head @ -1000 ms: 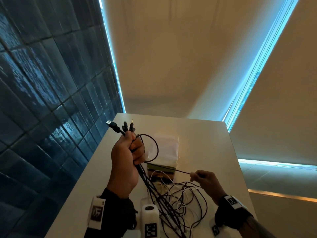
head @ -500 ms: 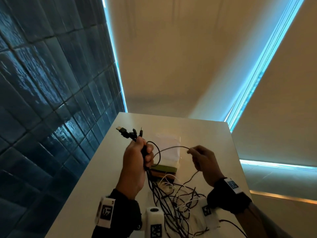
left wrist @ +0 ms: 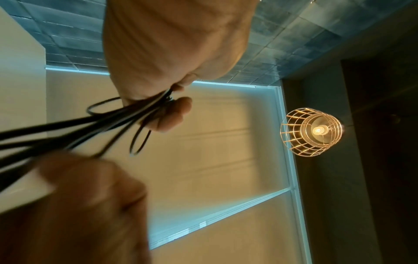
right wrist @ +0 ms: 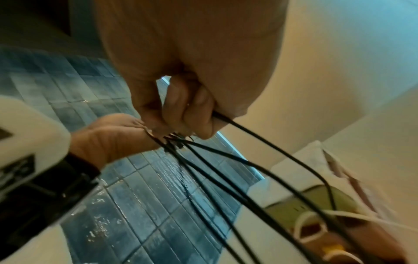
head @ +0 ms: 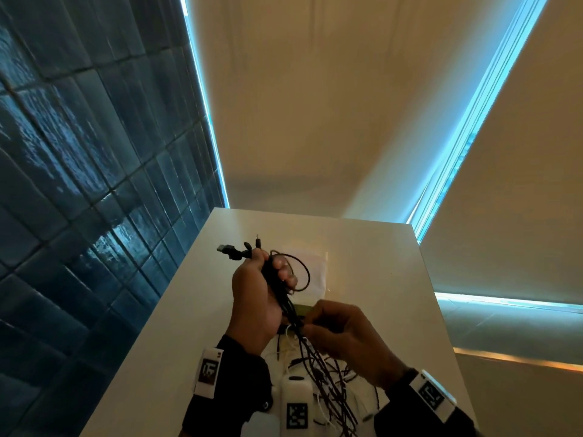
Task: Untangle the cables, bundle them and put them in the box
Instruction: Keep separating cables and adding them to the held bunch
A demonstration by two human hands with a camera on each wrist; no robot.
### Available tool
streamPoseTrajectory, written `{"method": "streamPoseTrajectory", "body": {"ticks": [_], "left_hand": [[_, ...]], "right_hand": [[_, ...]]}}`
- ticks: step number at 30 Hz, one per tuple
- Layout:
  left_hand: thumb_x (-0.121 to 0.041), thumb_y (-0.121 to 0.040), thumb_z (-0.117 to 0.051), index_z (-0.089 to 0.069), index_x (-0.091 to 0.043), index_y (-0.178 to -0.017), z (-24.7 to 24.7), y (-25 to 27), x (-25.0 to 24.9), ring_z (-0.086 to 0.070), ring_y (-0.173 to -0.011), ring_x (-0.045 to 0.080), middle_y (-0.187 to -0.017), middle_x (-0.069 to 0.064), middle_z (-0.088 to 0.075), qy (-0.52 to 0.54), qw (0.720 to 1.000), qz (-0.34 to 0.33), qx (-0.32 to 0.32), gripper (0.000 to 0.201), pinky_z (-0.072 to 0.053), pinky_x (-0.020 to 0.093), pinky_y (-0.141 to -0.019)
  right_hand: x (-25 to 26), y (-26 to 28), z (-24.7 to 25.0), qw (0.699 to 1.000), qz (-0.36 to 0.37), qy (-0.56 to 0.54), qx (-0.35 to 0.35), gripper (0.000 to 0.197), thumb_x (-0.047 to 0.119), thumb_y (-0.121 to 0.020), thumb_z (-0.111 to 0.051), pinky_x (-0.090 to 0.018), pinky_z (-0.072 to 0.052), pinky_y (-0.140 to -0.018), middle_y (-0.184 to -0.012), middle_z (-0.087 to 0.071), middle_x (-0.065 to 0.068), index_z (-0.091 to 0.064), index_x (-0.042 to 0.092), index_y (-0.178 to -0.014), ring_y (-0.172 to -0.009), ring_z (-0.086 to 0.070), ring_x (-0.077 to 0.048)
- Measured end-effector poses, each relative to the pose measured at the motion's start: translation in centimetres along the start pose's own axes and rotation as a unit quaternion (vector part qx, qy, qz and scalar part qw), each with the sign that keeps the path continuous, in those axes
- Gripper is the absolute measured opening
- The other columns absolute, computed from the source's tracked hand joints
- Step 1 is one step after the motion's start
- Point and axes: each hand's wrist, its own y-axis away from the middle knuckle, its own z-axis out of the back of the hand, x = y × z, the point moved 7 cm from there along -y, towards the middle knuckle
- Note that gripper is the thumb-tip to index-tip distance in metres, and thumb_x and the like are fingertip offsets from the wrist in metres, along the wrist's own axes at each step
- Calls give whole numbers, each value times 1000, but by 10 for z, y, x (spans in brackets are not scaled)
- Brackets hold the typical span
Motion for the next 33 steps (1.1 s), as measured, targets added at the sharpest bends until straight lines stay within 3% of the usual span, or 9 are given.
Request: {"method": "streamPoseTrajectory", "body": {"ticks": [2,4,9,15,20,22,26,30,33], "left_hand": [[-25,-104,-31,-40,-18,-76,1,-3,-10,-30,-45,8,-58,-5,-37,11,1000,-13,17,30,-30,22,-41],[-25,-104,-31,-39,-18,-75,0,-2,-21,-25,-43,6,-58,-6,-33,-6,999,-32,36,31,-24,20,-38],[-24,-105,-30,-36,-18,-71,-8,8,-36,-22,-43,6,-56,-7,-31,-83,991,-89,58,36,-17,21,-41],[-22,-105,-31,-36,-19,-69,0,10,-46,-19,-43,5,-55,-8,-30,-125,984,-123,27,37,-10,25,-45],[-20,-104,-32,-38,-20,-70,9,10,-62,-19,-44,6,-55,-8,-30,-127,980,-153,4,35,-10,26,-45],[-19,-104,-32,-37,-20,-70,12,11,-68,-20,-44,5,-55,-9,-31,-127,978,-164,-1,35,-11,25,-45],[-19,-103,-33,-37,-20,-71,14,9,-65,-21,-44,6,-55,-8,-32,-169,973,-157,-11,32,-11,27,-46],[-19,-103,-32,-37,-18,-75,18,4,-42,-23,-44,7,-57,-5,-37,-213,970,-111,-22,29,-17,23,-43],[-17,-104,-31,-38,-16,-78,19,2,-17,-28,-46,10,-61,0,-43,-221,972,-71,-31,26,-22,25,-45]], "right_hand": [[-16,6,6,1000,-24,-11,1,12,4,-91,-60,-14,-35,-50,-65,-58,7,-60,-8,-89,-52,-41,-4],[-33,7,25,998,-32,14,-45,16,10,-92,-60,-14,-34,-51,-60,-58,10,-64,-3,-83,-53,-40,-4],[-85,-6,81,982,-64,94,-150,28,32,-85,-64,-16,-32,-54,-66,-54,-4,-69,12,-67,-57,-38,-8],[-123,-26,95,977,-76,142,-142,29,18,-91,-63,-21,-35,-56,-60,-54,-2,-68,9,-65,-58,-41,-13],[-163,-25,111,969,-107,168,-145,38,22,-90,-65,-23,-31,-53,-50,-43,10,-63,-5,-64,-50,-36,-5],[-171,-24,115,966,-119,181,-139,37,25,-90,-64,-27,-32,-56,-52,-43,7,-63,-1,-64,-52,-38,-8],[-154,-33,115,956,-123,210,-166,31,24,-91,-64,-25,-34,-55,-47,-47,10,-69,6,-67,-48,-39,-3],[-104,-49,105,959,-92,140,-229,27,26,-91,-64,-25,-36,-52,-56,-52,5,-69,5,-76,-53,-42,-9],[-59,-60,84,970,-44,91,-221,24,20,-92,-63,-25,-34,-52,-56,-54,7,-67,0,-80,-53,-40,-10]]}}
